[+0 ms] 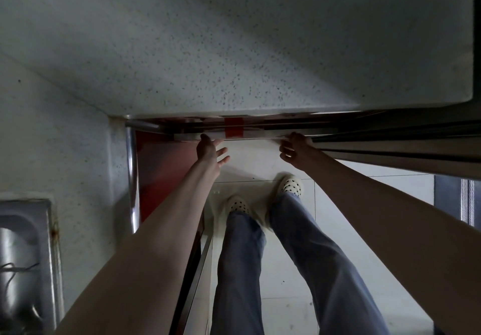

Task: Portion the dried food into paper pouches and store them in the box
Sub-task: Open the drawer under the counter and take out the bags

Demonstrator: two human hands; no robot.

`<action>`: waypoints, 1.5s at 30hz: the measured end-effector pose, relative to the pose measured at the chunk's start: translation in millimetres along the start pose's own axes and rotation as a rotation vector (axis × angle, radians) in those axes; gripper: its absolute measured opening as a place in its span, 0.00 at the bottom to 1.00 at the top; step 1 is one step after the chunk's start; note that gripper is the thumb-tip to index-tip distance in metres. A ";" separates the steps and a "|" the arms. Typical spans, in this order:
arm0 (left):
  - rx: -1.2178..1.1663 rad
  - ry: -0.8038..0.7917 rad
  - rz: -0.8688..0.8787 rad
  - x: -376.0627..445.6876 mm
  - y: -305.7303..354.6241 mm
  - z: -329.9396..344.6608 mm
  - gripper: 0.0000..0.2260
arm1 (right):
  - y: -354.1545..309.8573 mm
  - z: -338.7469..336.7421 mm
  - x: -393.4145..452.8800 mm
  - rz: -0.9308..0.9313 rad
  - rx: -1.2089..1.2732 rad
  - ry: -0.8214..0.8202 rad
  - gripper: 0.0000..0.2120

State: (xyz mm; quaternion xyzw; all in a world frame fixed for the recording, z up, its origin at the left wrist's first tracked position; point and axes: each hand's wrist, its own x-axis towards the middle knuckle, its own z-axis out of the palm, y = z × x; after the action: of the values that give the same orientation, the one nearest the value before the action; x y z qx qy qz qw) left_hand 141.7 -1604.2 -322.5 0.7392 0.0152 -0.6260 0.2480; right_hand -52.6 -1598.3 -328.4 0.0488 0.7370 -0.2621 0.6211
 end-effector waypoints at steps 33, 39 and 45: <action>0.024 -0.029 -0.117 -38.8 -79.7 -60.4 0.15 | 71.2 -21.7 -60.6 -0.238 -0.981 0.109 0.13; 0.112 0.013 -0.060 -54.5 -93.5 -69.0 0.18 | 61.5 14.5 -77.9 -0.820 -1.460 -0.016 0.25; 0.090 0.012 -0.058 -56.7 -110.2 -84.9 0.17 | 73.8 39.7 -63.7 -0.933 -1.810 -0.059 0.38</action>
State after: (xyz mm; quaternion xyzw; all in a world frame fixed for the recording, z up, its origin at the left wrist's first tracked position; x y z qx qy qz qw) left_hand 170.7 -1458.5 -300.0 0.7524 0.0100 -0.6286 0.1963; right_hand 26.3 -1536.6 -296.1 -0.7381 0.5884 0.1768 0.2788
